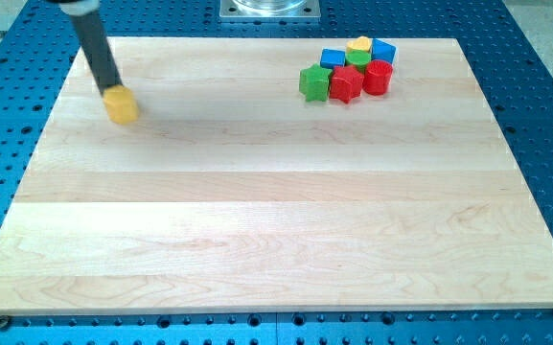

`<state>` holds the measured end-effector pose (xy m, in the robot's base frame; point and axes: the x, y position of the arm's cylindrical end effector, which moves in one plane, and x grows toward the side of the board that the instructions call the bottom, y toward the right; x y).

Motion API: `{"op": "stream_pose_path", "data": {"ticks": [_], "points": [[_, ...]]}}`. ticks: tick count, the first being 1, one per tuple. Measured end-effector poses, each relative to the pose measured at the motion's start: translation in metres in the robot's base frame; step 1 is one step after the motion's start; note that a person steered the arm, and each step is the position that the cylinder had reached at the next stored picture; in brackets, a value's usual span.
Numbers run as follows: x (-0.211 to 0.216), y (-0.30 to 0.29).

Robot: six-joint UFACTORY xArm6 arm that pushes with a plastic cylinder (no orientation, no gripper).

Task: Move the hexagon diagonal to the green star

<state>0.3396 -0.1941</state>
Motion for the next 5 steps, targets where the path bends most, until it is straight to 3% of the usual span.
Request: {"op": "stream_pose_path", "data": {"ticks": [1,2,3,4,5], "points": [[0.003,-0.065],[-0.019,-0.110],[-0.013,-0.111],[-0.006,-0.064],[0.033,0.027]]}}
